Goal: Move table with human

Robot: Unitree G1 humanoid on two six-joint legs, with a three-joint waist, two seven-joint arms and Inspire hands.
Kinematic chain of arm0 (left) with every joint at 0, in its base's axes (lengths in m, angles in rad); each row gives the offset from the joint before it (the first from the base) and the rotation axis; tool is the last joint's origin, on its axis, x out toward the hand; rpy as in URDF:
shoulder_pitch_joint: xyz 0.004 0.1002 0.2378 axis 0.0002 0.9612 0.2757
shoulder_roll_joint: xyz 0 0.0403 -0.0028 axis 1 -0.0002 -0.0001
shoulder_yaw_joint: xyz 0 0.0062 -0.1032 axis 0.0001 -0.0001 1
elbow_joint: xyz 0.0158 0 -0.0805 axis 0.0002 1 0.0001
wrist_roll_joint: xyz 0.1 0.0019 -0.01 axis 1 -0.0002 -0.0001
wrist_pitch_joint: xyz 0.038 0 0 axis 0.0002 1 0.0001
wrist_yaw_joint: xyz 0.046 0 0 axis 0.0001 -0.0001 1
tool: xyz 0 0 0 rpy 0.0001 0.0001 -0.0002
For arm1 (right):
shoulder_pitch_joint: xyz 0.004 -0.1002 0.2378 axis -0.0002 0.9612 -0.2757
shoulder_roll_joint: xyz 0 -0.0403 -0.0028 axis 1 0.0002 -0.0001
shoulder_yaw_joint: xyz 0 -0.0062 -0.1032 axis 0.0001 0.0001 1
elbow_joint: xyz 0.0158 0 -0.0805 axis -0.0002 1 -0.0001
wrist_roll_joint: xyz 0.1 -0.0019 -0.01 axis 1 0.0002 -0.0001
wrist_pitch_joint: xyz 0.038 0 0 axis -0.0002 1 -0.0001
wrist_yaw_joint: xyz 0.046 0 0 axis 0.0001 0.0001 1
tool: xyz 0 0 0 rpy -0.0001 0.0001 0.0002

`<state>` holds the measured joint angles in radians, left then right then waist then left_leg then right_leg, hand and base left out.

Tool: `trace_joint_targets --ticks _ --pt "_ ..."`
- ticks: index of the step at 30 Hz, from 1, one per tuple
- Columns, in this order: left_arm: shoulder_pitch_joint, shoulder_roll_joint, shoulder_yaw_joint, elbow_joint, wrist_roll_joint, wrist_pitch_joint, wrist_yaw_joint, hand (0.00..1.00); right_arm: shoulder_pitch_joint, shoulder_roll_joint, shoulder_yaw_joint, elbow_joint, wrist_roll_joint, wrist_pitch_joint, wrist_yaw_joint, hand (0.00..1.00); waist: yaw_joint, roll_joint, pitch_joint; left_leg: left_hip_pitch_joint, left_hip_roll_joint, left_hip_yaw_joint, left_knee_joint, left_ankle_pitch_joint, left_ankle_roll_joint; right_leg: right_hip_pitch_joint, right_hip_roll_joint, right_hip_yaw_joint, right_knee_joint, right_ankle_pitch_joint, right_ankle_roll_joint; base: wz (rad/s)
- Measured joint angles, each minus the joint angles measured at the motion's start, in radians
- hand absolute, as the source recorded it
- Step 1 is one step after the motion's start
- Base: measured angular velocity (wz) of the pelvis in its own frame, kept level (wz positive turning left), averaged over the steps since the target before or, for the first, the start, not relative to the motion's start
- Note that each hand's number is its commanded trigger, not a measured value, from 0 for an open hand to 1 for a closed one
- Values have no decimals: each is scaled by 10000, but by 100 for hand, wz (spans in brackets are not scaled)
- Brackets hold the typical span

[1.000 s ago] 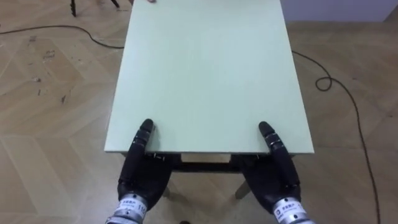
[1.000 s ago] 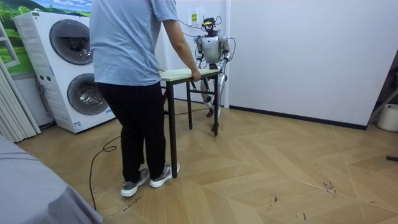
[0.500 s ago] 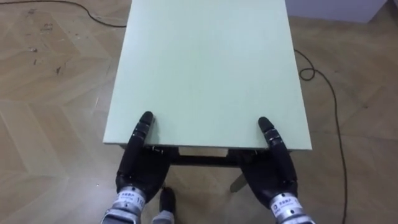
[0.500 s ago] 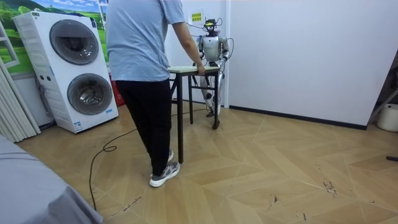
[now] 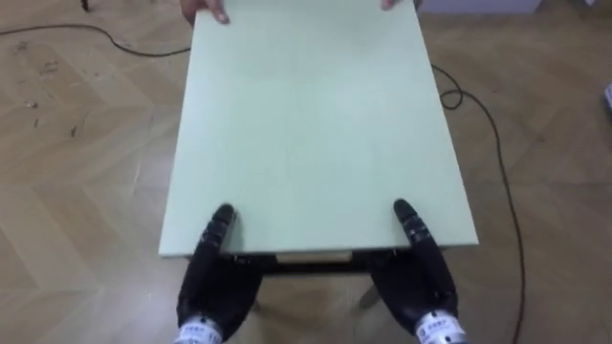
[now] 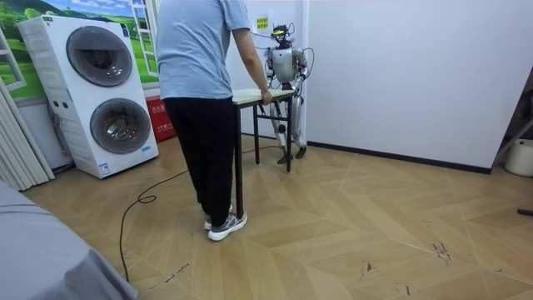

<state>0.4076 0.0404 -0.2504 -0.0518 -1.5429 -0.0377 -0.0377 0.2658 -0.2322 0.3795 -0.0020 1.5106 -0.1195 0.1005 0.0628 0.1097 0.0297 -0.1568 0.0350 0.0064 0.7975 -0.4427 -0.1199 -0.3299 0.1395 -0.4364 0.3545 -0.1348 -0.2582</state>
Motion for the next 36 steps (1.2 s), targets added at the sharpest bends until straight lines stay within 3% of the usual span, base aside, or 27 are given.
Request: trace_joint_targets --ticks 1,2,4,5,6,7,8,9,11,12,14,16,17,18,19,20,21,22,23,25,26,29,33,36 --pt "-136 214 66 34 -130 97 7 100 -273 154 49 216 -15 -62 -85 100 -110 53 89 174 -182 -328 128 -1 0 -153 -115 -564 12 -22 -73 -39" --pt "-226 275 115 28 -143 78 5 100 -367 170 30 219 -4 -54 -109 100 -219 -5 119 219 -294 -467 73 7 -12 -231 -218 -771 -96 -5 -108 43" --pt "-731 414 6 32 -165 -164 136 100 -520 282 -17 155 46 -35 -109 100 -755 -34 108 616 -348 -528 -636 13 93 -446 -572 -1745 -450 193 -155 95" --pt "-863 476 -88 31 -168 -216 210 100 -528 304 -102 155 113 -74 -109 100 -826 -56 92 845 -340 -441 -1077 -3 157 -545 -629 -1838 -420 239 -145 78" --pt "-1169 531 -229 33 -140 -340 345 100 -583 336 -199 156 203 -121 -109 100 -875 -91 74 1218 -285 -339 -2122 -220 608 -759 -754 -1972 -394 359 -87 44" --pt "-1368 533 -259 40 -126 -359 468 100 -617 404 -295 157 217 -115 -109 100 -843 -176 24 1459 -293 -53 -3195 -367 878 -1002 -892 -1982 -404 497 94 31" --pt "-1409 526 -258 42 -126 -367 494 100 -641 408 -300 158 216 -106 -109 100 -849 -188 16 1537 -326 121 -3587 -379 909 -1088 -952 -1974 -420 603 190 18" --pt "-1441 535 -264 54 -118 -357 542 100 -618 410 -328 159 216 -90 -101 100 -903 -197 11 1559 -448 183 -3984 -331 1051 -1159 -1081 -1891 -464 837 402 11" --pt "-1329 477 -266 185 52 -342 543 100 -389 430 -504 235 173 122 -41 100 -880 -294 -52 1635 -711 154 -4060 -225 1250 -1163 -1251 -1536 -459 1123 431 4" --pt "-1222 476 -271 311 128 -323 540 100 -219 501 -643 401 160 313 45 100 -872 -391 -126 1698 -871 160 -4062 -142 1398 -1129 -1360 -1238 -424 1319 480 16" --pt "-1245 498 -289 595 173 -157 533 100 21 652 -879 645 154 606 230 100 -931 -408 -143 1749 -940 215 -4088 -22 1613 -1035 -1390 -514 -498 1859 946 36" --pt "-1275 507 -329 784 246 -36 532 100 323 791 -1169 681 130 957 322 100 -1066 -425 -146 1656 -985 572 -4311 363 2206 -986 -1304 992 -860 2767 1825 50" --pt "-1275 542 -358 788 271 -47 532 100 349 822 -1219 687 130 1008 324 100 -1125 -426 -143 1602 -954 790 -4372 453 2293 -993 -1318 1311 -919 2946 2057 59" --pt "-1327 630 -505 851 280 -47 532 100 513 863 -1333 686 129 1071 367 100 -1172 -437 -139 1586 -894 1322 -4486 565 2432 -1013 -1513 1793 -423 2560 2390 59" --pt "-1318 657 -595 928 357 -47 532 100 690 856 -1403 686 150 1137 428 100 -1132 -446 -138 1664 -851 1947 -4615 658 2483 -1047 -1848 2036 797 1607 2510 53" --pt "-1285 669 -605 929 441 -43 532 100 745 864 -1413 687 145 1154 441 100 -1115 -463 -137 1677 -844 2211 -4647 700 2510 -1053 -2040 2162 1455 1135 2626 34" --pt "-1261 649 -596 928 534 -49 532 100 780 901 -1449 689 145 1211 444 100 -1062 -494 -136 1693 -855 2585 -4708 759 2544 -1003 -2472 2335 2502 415 2705 12" --pt "-1251 639 -585 929 561 -55 524 100 787 914 -1427 690 157 1204 443 100 -881 -520 -122 1671 -889 2717 -4728 800 2569 -812 -2855 2567 3226 -105 2856 0" --pt "-1212 639 -572 928 565 -61 520 100 799 901 -1392 690 162 1204 441 100 -797 -520 -124 1675 -887 2745 -4720 811 2571 -599 -3011 2644 3358 -315 2904 -12" --pt "-1036 586 -403 917 657 -48 420 100 829 922 -1230 691 166 1165 412 100 -511 -703 -97 1659 -896 2813 -4686 855 2499 327 -3351 2838 2970 -916 3230 -18" --pt "-1035 590 -366 915 677 -47 385 100 827 950 -1212 690 167 1160 412 100 -422 -787 -64 1632 -893 2835 -4678 882 2458 427 -3308 2847 2723 -969 3264 -15" --pt "-1019 565 -294 915 757 -36 356 100 795 1053 -1026 690 160 935 410 100 -77 -1009 -73 1465 -749 2831 -4770 1014 2298 776 -2924 2747 1532 -967 3269 -10" --pt "-848 697 -259 765 762 -140 327 100 755 1033 -616 691 189 531 393 100 261 -1111 -70 1533 -255 2711 -5102 1269 2010 1386 -2195 2689 8 -227 3006 -12" --pt "-640 693 -96 523 891 -161 250 100 676 1046 -465 692 145 449 395 100 253 -1287 -69 1449 -96 2541 -5173 1348 1871 1516 -1955 2614 -506 -33 2876 -1"
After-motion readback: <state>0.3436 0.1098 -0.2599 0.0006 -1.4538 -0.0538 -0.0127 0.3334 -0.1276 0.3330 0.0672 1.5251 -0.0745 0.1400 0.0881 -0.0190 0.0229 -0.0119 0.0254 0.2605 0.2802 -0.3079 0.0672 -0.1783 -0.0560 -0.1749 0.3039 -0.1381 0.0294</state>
